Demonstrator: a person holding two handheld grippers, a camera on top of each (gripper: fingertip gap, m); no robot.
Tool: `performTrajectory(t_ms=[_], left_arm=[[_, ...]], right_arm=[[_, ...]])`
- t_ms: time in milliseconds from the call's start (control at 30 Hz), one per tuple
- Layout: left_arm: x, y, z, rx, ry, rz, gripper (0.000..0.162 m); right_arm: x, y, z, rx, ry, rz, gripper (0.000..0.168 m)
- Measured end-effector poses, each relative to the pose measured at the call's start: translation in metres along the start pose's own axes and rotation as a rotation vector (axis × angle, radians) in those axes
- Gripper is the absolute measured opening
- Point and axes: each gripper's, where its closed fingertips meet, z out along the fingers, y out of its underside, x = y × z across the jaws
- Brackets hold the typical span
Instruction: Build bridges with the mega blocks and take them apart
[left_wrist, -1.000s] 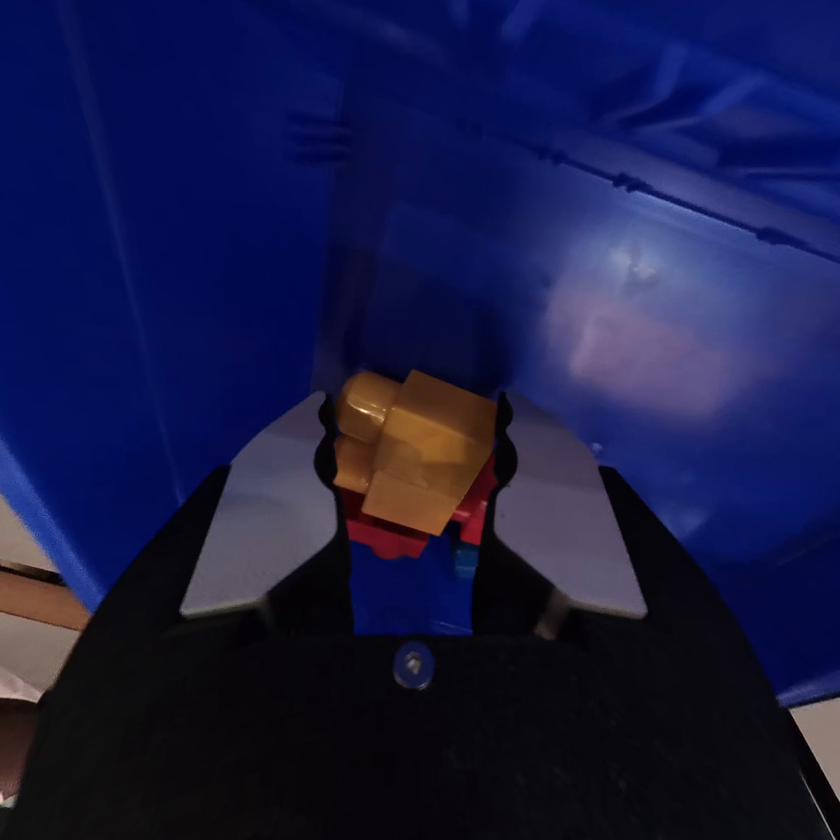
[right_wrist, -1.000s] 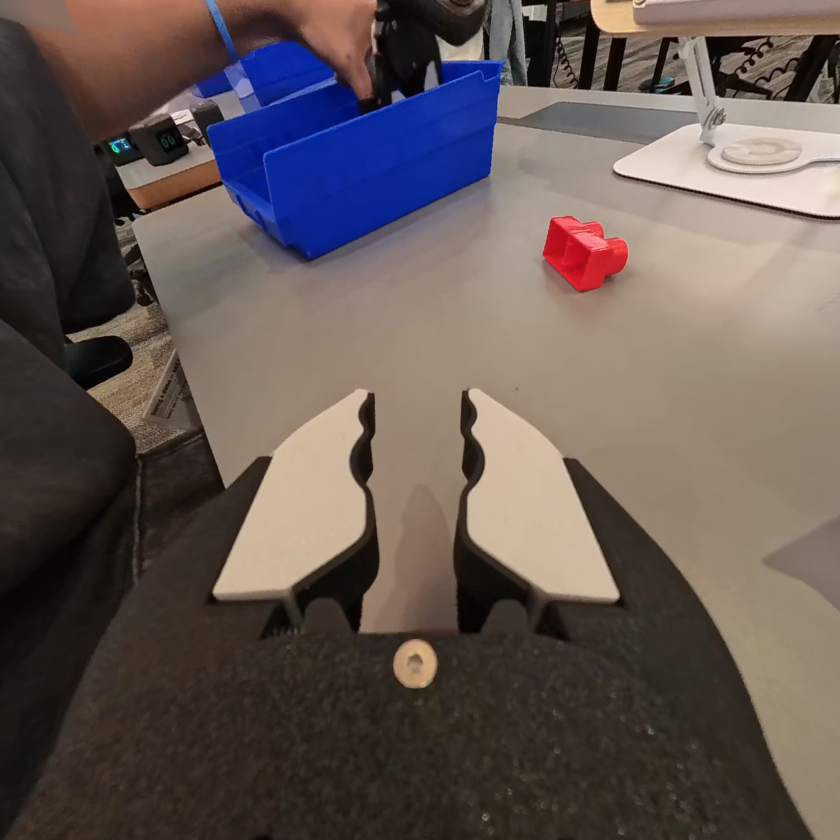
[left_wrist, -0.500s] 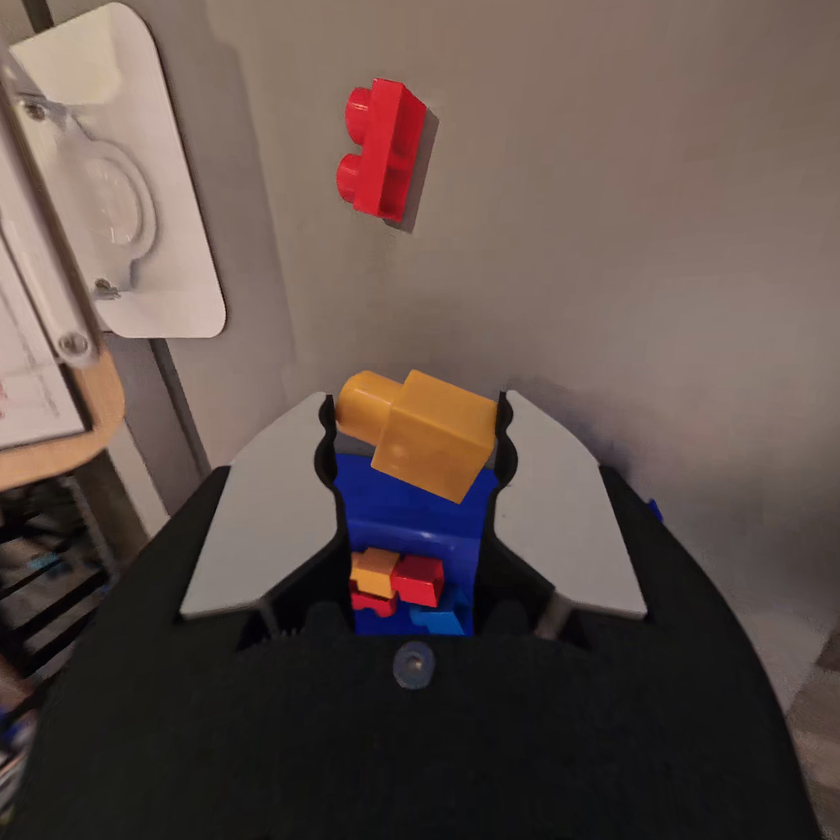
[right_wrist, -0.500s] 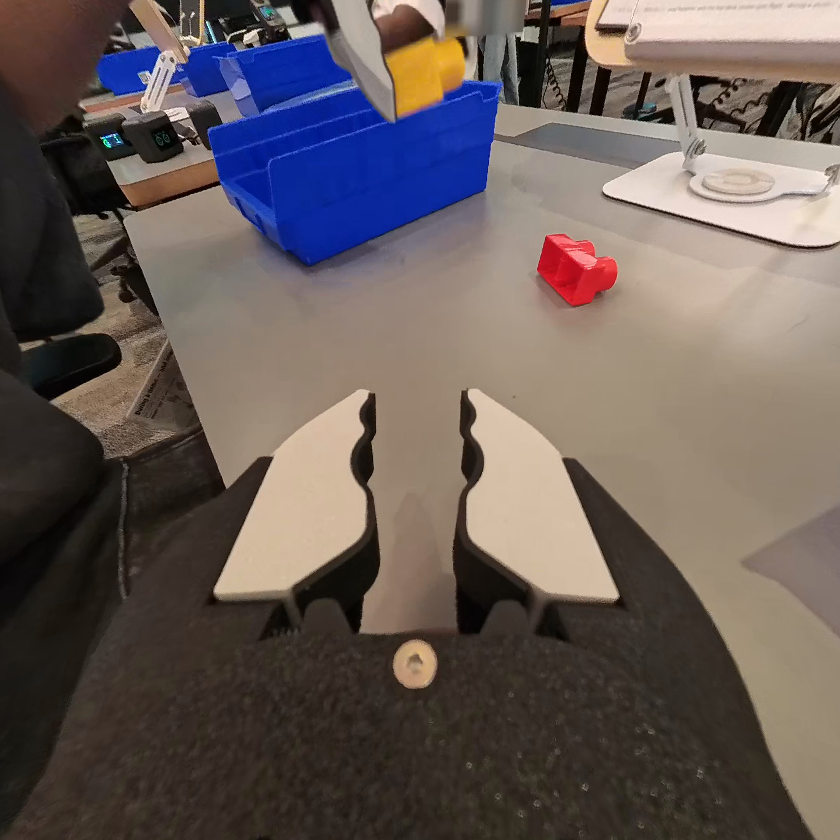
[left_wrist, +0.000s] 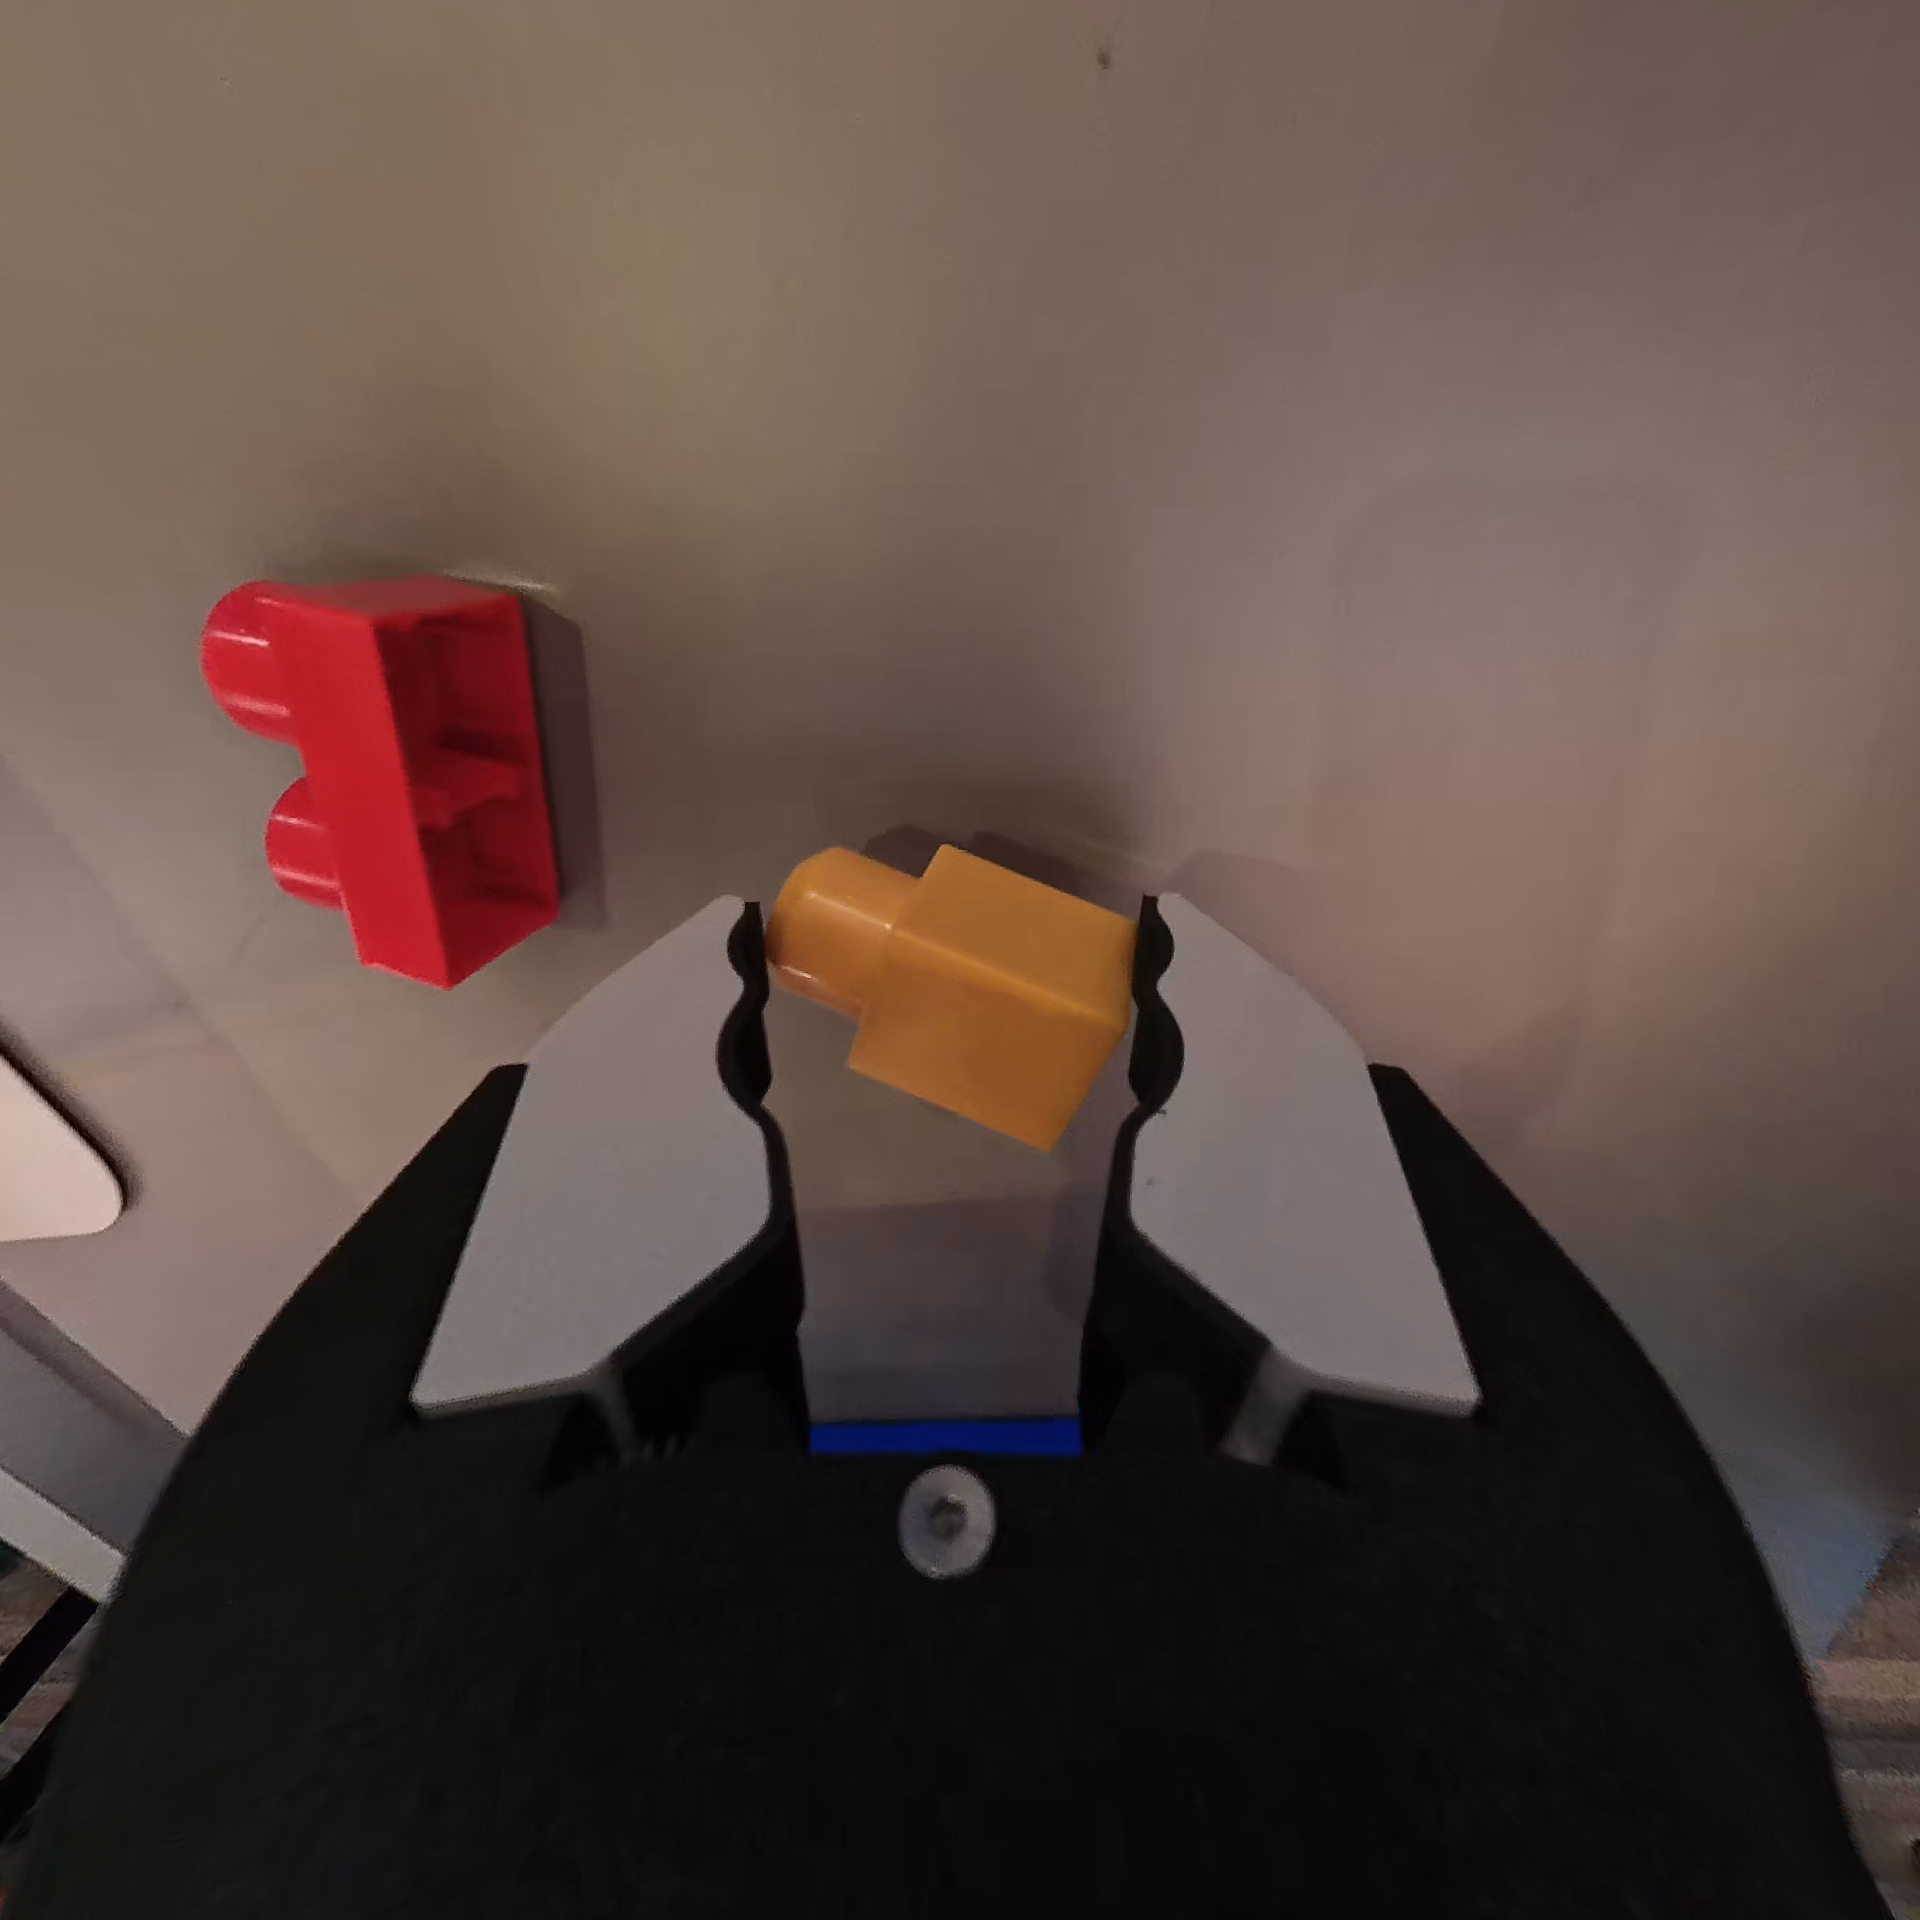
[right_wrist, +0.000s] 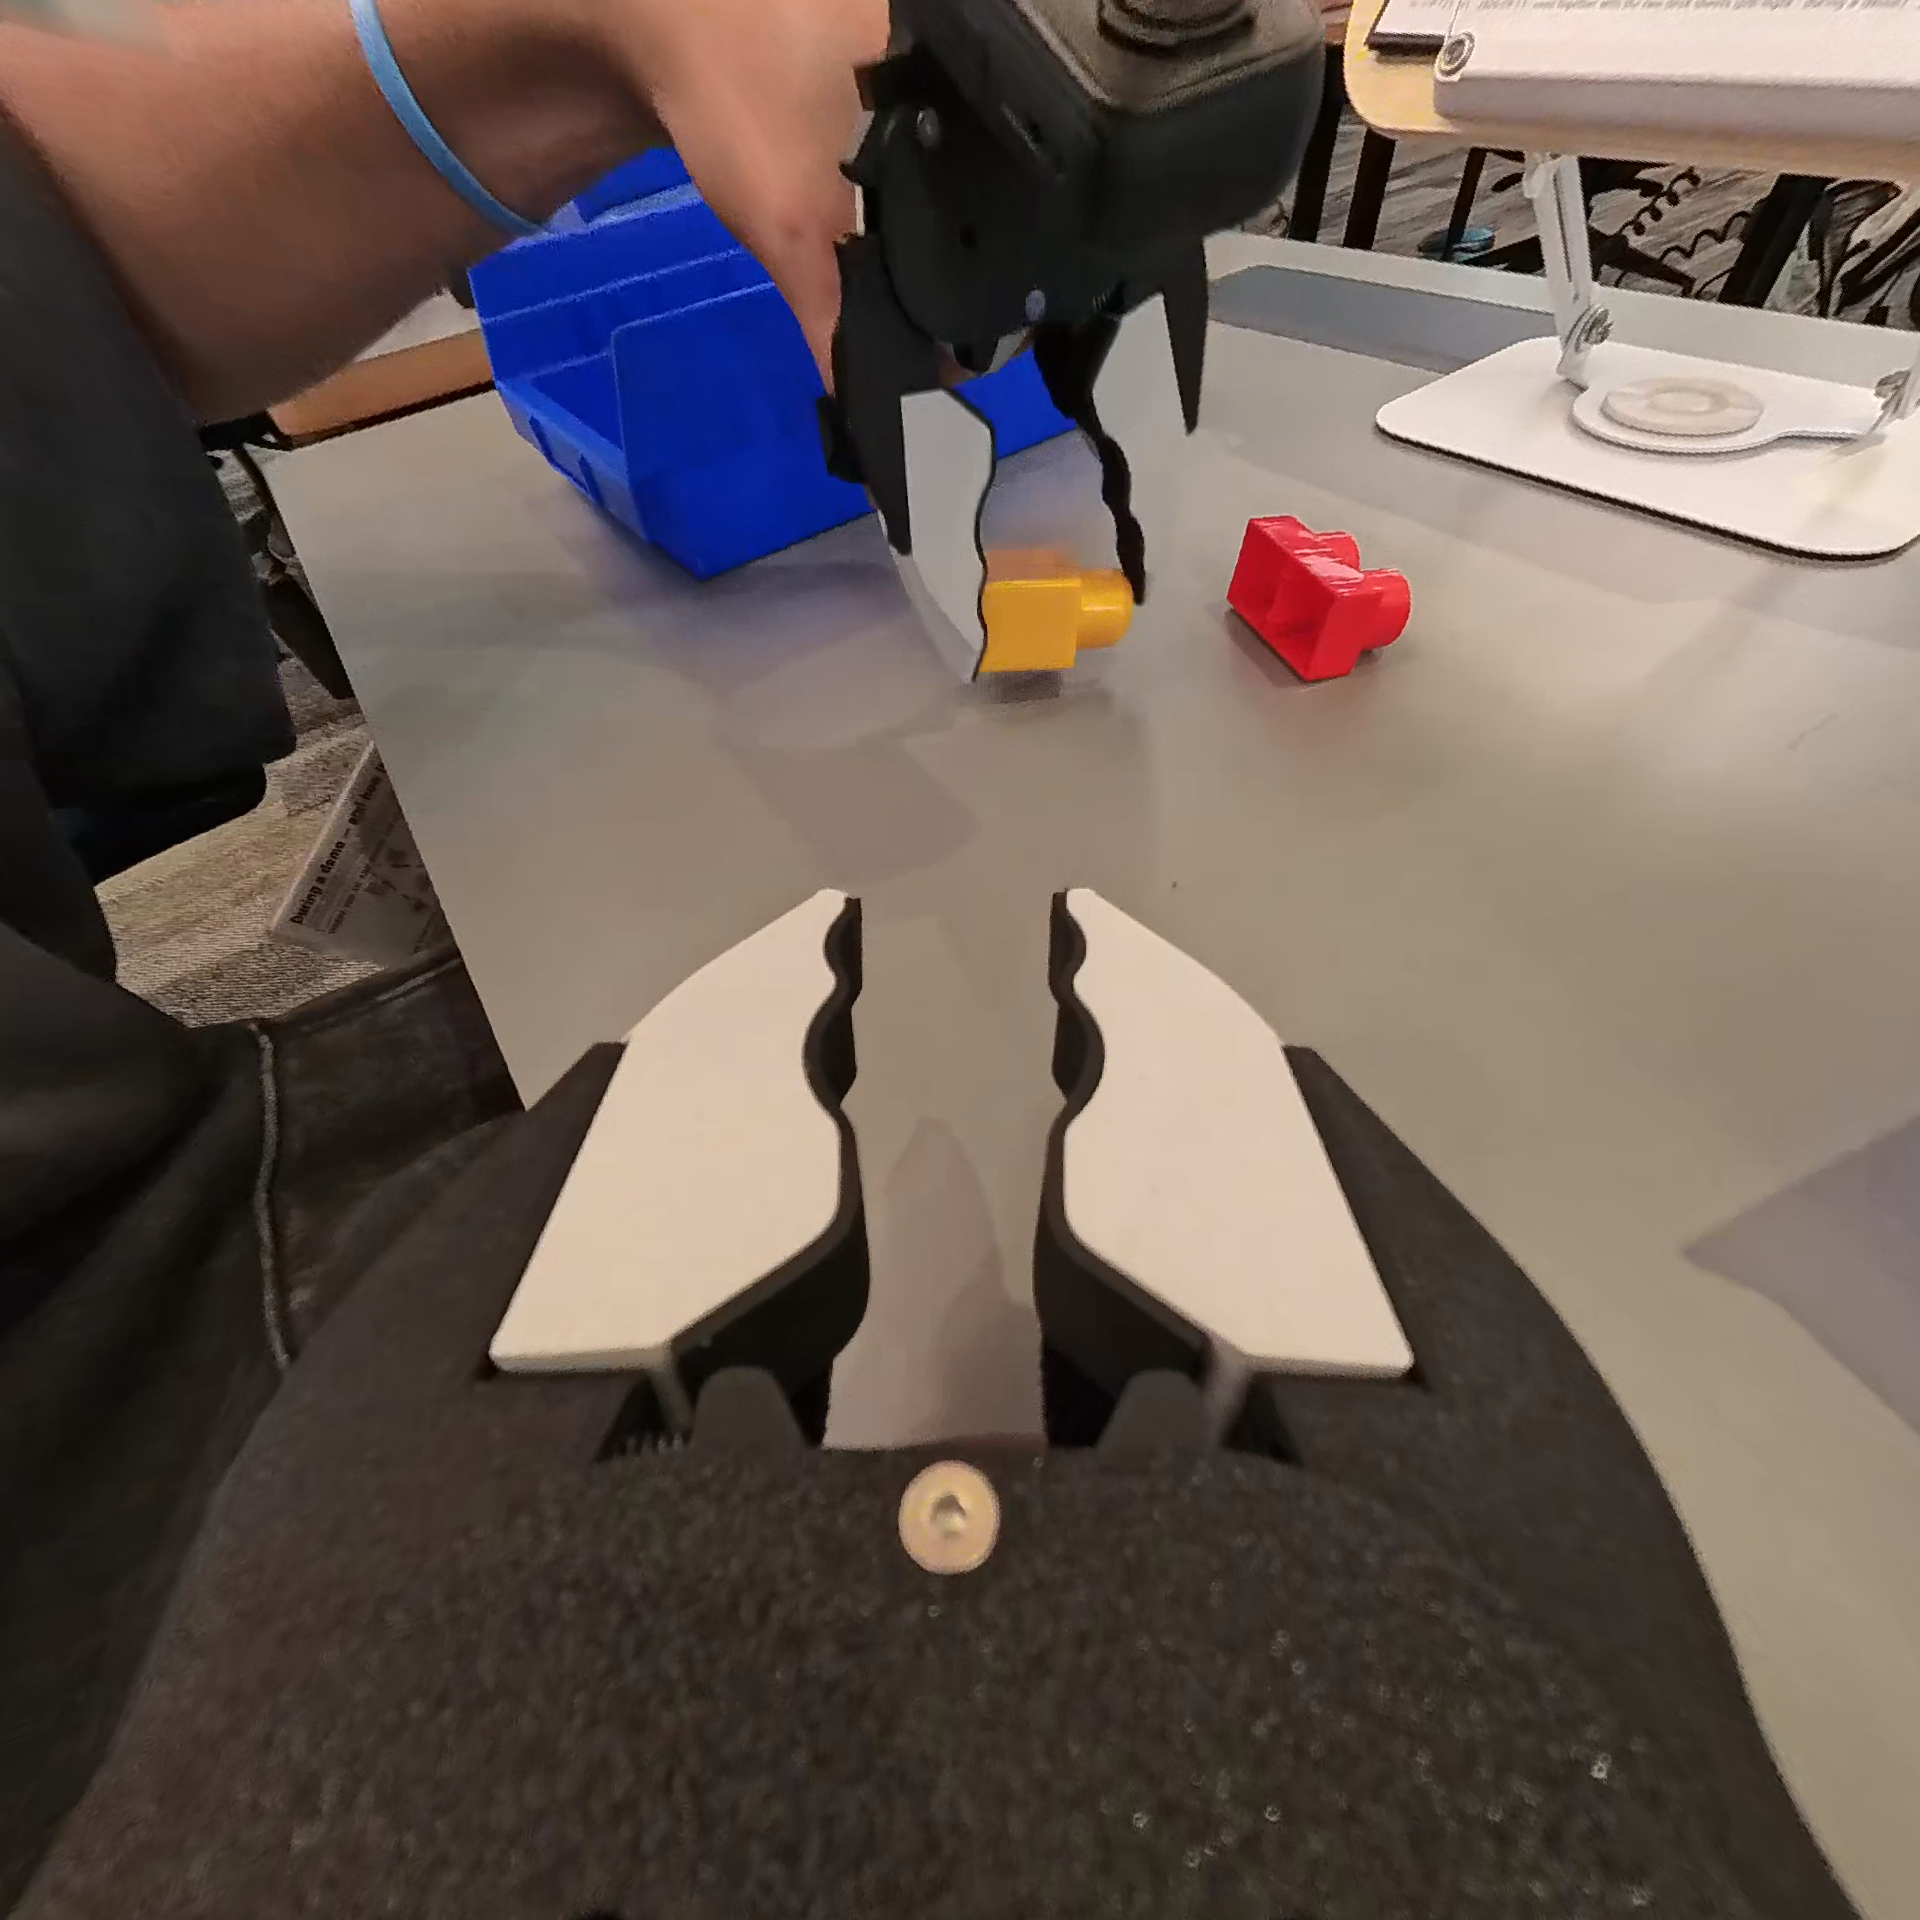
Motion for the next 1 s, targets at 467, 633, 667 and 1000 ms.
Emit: performTrajectory(t_ms=[467,633,667,1000], left_arm=[[0.023,0.001,-0.075,0.329,-0.158,-0.189,0.088],[0.056,0.094,-0.140,0.463,-0.292,-0.555,0.089],[0.063,0.122,-0.141,0.421,-0.307,-0.639,0.093],[0.014,0.273,-0.113,0.156,-0.486,-1.112,0.082]], right_arm=[[0.001,0.002,-0.002,-0.001,-0.021,0.027,0.034],[0.001,0.003,-0.003,-0.001,-0.041,0.054,0.034],[0.001,0.004,-0.002,-0.004,-0.046,0.058,0.034],[-0.002,0.002,0.008,-0.019,-0.089,0.060,0.034]])
